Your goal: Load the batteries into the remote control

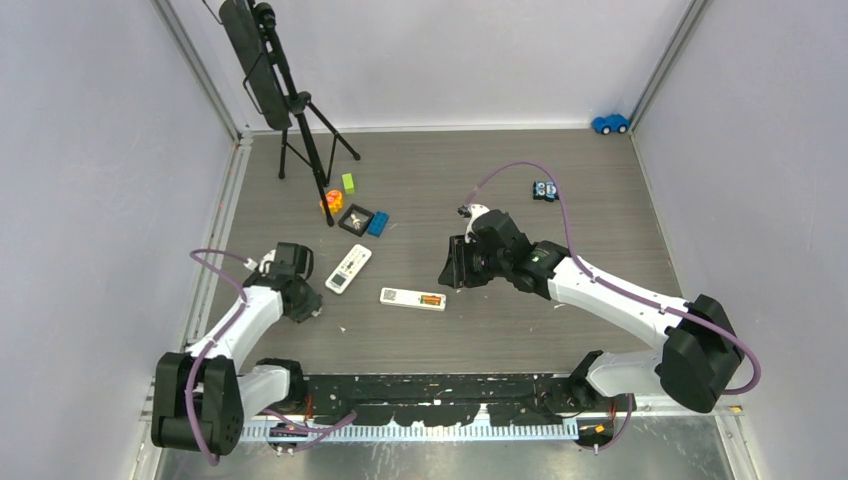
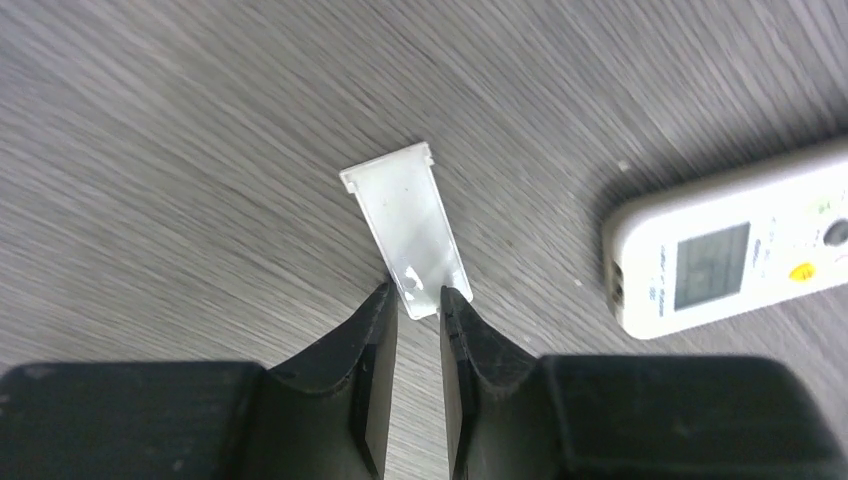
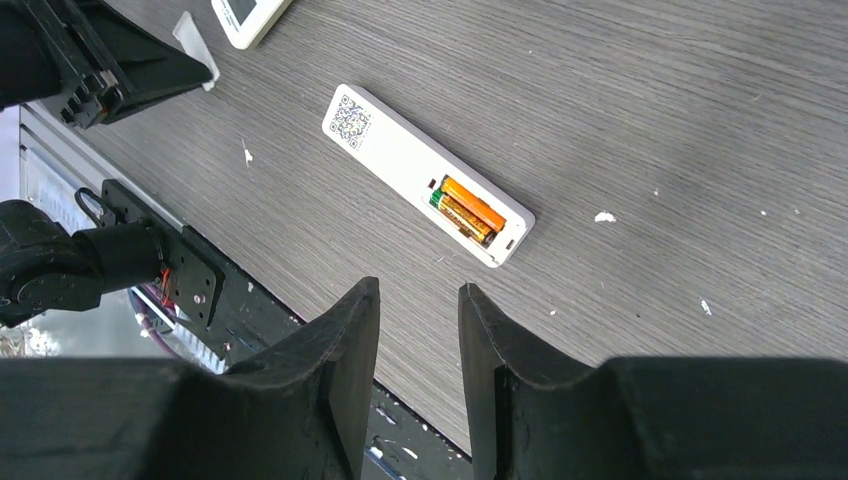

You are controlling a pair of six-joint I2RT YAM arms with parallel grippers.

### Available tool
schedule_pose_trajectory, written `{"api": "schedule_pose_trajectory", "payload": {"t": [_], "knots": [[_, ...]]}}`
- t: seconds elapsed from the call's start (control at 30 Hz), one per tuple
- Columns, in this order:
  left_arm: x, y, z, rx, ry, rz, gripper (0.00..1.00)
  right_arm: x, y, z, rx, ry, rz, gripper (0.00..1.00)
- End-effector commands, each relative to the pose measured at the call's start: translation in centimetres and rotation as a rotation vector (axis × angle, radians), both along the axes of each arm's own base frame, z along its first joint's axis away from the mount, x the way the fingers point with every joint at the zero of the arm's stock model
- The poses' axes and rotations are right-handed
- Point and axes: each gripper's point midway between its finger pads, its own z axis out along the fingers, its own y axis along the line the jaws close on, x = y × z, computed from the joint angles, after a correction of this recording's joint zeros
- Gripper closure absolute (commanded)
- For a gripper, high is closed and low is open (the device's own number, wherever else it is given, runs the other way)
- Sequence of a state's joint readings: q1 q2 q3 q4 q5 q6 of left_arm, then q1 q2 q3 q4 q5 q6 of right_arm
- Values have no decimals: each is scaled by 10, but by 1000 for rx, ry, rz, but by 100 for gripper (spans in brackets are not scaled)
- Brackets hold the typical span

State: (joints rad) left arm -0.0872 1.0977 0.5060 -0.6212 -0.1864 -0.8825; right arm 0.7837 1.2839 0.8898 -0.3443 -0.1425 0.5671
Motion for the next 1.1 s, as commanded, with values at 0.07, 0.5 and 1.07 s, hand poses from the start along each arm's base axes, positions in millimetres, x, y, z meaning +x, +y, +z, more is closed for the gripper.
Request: {"api": "schedule_pose_trajectory", "payload": {"t": [0.07,0.5,1.07], "knots": [[-33,-47,-17,-88,93,-81,76,8,4,6,23,-29,-20,60],[-19,-86,8,25,33,-272,47,6,5,5,38,0,-44,61],[13,-57,4,98,90,-368,36,5,7,1,31,31,-45,61]]}}
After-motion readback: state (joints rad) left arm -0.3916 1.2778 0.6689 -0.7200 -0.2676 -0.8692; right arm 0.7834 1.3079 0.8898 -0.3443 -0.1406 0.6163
